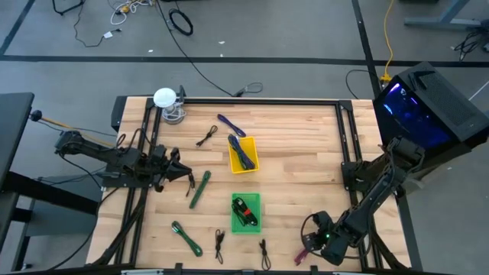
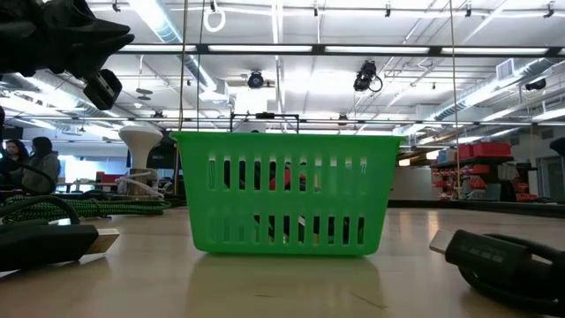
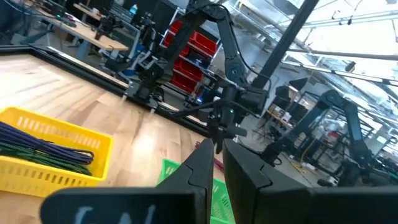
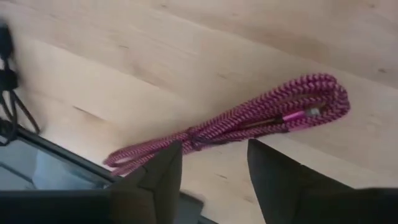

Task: Pick & Place USB Port
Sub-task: Put the pink charger cable into the yellow bin

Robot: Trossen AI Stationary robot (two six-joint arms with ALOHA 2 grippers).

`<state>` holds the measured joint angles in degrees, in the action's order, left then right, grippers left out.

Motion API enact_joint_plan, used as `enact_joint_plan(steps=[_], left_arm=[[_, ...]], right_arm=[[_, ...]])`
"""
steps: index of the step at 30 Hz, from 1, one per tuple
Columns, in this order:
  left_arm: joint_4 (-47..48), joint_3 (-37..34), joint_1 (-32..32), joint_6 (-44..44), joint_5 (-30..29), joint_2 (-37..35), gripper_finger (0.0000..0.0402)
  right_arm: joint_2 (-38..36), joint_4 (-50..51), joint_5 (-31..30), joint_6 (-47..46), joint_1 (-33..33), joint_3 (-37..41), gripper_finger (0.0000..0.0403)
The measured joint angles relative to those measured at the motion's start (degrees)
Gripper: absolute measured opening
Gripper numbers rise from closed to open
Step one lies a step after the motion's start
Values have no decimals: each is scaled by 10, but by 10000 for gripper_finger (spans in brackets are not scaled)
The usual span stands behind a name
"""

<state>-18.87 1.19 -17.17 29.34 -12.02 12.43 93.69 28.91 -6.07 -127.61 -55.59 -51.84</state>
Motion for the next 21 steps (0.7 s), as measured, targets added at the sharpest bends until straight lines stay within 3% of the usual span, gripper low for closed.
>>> enact_joint_plan(steps=[15,21], left_arm=[[0,0,0,0,-19,0,39],[0,0,0,-1,-19,0,39]], right_arm=[[0,6,24,-11,3,1,189],[34,-24,32,-11,3,1,189]])
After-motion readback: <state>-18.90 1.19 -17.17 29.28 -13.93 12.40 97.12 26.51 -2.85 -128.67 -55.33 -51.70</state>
